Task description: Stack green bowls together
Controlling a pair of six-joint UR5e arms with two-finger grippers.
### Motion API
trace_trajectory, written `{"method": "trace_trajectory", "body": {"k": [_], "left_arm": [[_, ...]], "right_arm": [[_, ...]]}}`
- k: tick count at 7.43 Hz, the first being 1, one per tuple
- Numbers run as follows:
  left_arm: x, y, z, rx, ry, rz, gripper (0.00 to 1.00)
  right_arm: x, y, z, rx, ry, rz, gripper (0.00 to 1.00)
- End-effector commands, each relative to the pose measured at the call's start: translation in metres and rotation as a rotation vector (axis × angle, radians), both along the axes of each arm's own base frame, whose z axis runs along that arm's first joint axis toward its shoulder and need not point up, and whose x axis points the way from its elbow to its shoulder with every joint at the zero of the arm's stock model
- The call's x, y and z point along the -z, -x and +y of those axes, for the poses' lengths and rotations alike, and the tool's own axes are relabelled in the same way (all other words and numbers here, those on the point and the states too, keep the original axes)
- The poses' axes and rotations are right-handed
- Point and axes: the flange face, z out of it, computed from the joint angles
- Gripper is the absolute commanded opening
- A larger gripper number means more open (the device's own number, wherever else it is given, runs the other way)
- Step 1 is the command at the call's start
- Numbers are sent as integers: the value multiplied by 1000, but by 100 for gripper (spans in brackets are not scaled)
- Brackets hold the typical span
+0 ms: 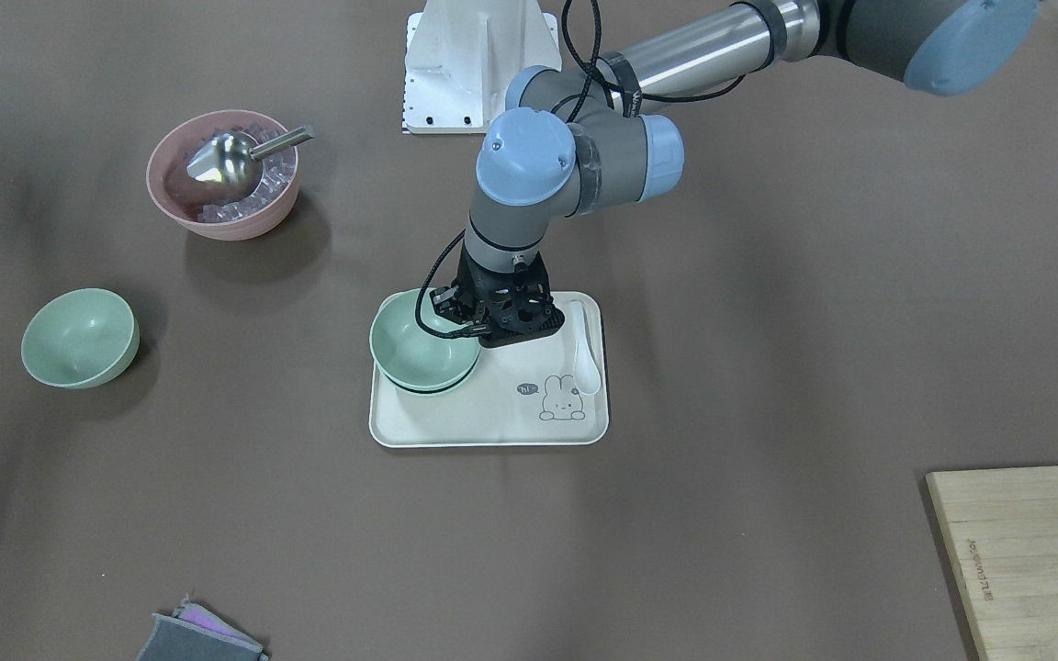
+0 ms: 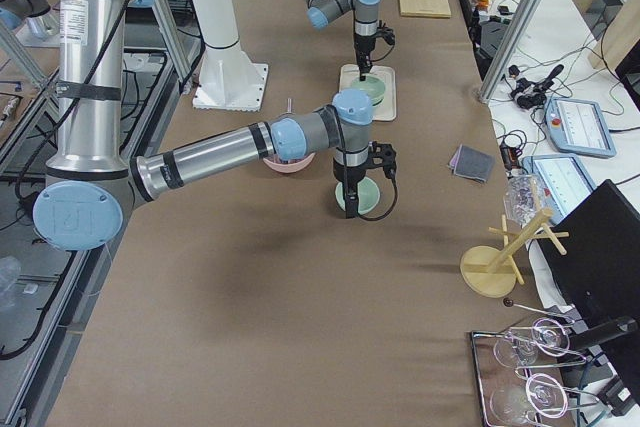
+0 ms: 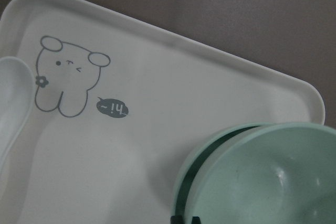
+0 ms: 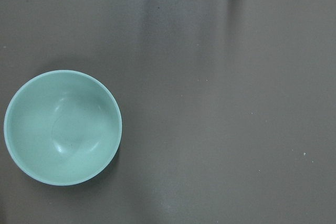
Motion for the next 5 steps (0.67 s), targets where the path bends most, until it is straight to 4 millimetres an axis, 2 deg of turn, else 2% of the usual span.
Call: {"method": "trace_trajectory", "body": {"k": [1,5], "left_arm": [[-4,-10,4,-11,-11,11,0],[-7,-11,3,-11,-6,5,0]], "right_arm": [[0,0,0,0,0,0,100],[0,0,0,0,0,0,100]]}}
